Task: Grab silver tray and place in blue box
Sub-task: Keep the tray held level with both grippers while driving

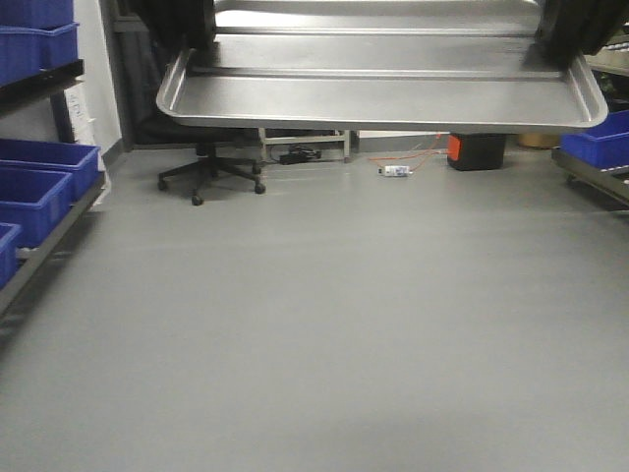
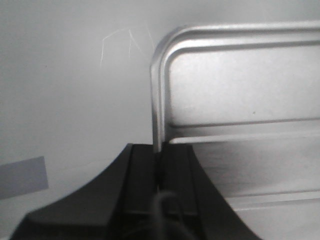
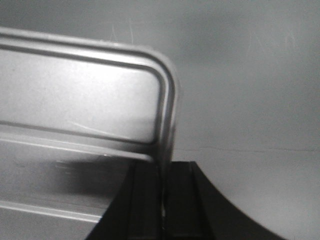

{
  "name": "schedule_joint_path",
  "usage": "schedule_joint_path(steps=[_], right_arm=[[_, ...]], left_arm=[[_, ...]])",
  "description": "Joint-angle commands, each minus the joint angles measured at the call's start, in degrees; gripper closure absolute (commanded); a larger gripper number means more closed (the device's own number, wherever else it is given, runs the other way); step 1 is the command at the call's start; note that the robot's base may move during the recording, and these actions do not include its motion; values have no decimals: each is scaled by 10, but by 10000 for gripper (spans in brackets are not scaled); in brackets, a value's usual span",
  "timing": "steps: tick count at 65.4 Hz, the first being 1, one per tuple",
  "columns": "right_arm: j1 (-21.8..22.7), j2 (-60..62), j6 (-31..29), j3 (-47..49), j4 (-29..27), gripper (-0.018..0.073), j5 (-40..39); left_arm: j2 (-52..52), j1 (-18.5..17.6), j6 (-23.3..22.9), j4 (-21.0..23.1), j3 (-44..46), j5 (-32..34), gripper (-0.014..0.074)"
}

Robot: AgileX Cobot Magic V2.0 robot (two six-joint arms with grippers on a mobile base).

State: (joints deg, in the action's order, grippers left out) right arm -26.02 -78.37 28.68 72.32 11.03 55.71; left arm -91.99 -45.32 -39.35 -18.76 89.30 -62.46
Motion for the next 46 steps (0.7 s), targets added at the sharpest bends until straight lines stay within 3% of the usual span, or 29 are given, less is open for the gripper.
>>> schedule_joint_path(steps=[1,46], right_arm=[[0,20,-6,23,16,501,-36],[0,20,-6,23,16,501,-34]], left_arm=[[25,-5,9,-14,19,13,701],[25,-5,9,-14,19,13,701]])
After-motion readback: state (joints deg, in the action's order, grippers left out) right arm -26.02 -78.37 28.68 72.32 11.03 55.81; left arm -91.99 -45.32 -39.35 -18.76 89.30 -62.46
